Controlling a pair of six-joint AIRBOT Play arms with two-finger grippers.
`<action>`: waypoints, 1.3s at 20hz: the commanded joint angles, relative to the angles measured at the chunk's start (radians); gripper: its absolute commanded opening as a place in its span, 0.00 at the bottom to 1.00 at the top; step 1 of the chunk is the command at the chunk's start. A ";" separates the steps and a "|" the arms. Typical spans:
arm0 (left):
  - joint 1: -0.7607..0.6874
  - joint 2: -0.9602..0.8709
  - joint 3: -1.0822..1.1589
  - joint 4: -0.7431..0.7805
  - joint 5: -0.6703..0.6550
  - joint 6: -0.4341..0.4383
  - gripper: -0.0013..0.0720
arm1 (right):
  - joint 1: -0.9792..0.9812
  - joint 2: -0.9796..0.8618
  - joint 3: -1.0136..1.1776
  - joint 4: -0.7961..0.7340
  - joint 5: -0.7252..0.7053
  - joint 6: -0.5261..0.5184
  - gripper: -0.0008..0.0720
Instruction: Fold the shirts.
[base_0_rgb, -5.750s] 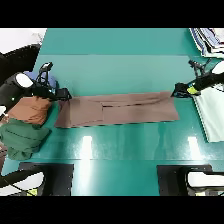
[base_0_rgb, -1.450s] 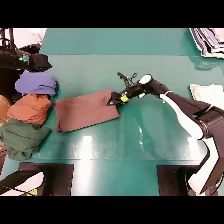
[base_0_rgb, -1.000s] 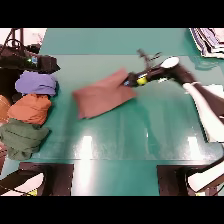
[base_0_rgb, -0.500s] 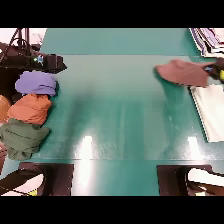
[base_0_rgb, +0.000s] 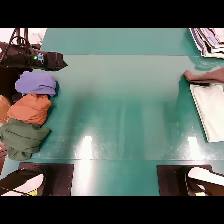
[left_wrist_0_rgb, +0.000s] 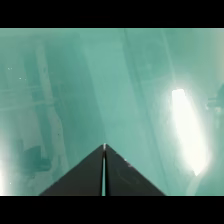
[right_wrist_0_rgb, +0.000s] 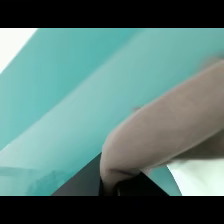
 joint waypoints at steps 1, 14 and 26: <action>0.000 -0.001 0.000 0.000 0.002 0.002 0.05 | -0.014 0.055 0.060 -0.064 0.051 0.034 0.03; 0.000 -0.004 0.000 0.001 -0.006 0.036 0.05 | -0.163 0.142 0.058 -0.481 0.470 0.150 0.03; 0.000 -0.004 0.000 0.008 0.000 0.055 0.05 | 0.000 0.235 0.058 -0.445 0.463 0.254 0.86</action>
